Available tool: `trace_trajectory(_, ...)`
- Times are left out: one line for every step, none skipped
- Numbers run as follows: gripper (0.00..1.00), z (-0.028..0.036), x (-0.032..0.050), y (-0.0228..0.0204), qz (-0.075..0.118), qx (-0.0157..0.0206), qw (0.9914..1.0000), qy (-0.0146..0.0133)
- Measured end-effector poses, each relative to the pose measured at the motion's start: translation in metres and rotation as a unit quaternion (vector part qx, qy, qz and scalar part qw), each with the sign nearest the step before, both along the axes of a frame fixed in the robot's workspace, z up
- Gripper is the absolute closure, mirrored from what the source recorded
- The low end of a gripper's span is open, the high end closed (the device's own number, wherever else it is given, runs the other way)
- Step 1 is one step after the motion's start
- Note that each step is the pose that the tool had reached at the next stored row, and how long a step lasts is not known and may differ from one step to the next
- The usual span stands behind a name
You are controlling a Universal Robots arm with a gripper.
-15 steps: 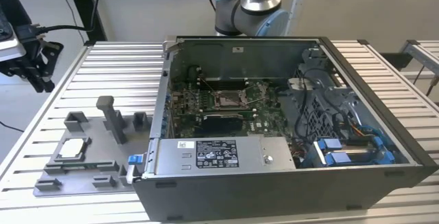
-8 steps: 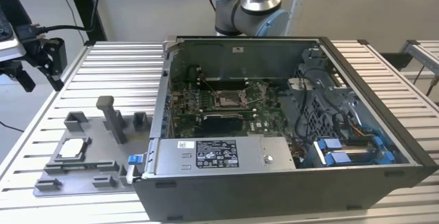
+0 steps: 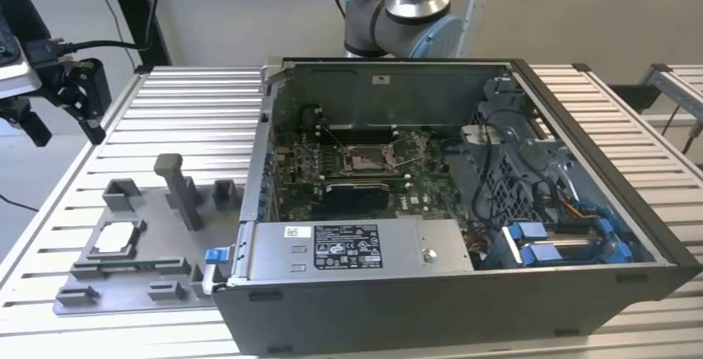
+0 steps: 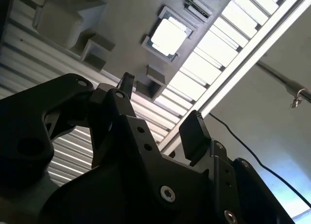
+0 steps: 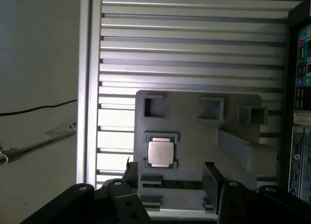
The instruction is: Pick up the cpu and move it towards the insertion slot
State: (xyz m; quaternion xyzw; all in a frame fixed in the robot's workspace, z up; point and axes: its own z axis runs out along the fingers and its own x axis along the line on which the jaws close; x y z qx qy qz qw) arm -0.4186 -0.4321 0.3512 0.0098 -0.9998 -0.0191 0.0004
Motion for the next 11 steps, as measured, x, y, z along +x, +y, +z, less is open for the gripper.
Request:
trace_trajectory(0.0,-0.0001,0.0,0.0,0.0,0.0,1.0,0.0001)
trace_trajectory(0.0,-0.0009,0.0,0.0,0.0,0.0,1.0,0.0)
trace_trajectory(0.0,-0.0024,0.0,0.0,0.0,0.0,1.0,0.0)
trace_trajectory(0.0,-0.0042,0.0,0.0,0.0,0.0,1.0,0.0)
trace_trajectory(0.0,-0.0059,0.0,0.0,0.0,-0.0001,1.0,0.0)
trace_trajectory(0.0,-0.0079,0.0,0.0,0.0,-0.0001,1.0,0.0)
trace_trajectory(0.0,-0.0096,0.0,0.0,0.0,-0.0001,1.0,0.0)
trace_trajectory(0.0,-0.0114,0.0,0.0,0.0,-0.0001,1.0,0.0001)
trace_trajectory(0.0,-0.0131,0.0,0.0,0.0,0.0,1.0,0.0)
trace_trajectory(0.0,-0.0148,0.0,0.0,0.0,-0.0001,1.0,0.0)
trace_trajectory(0.0,-0.0164,0.0,0.0,0.0,-0.0001,1.0,0.0)
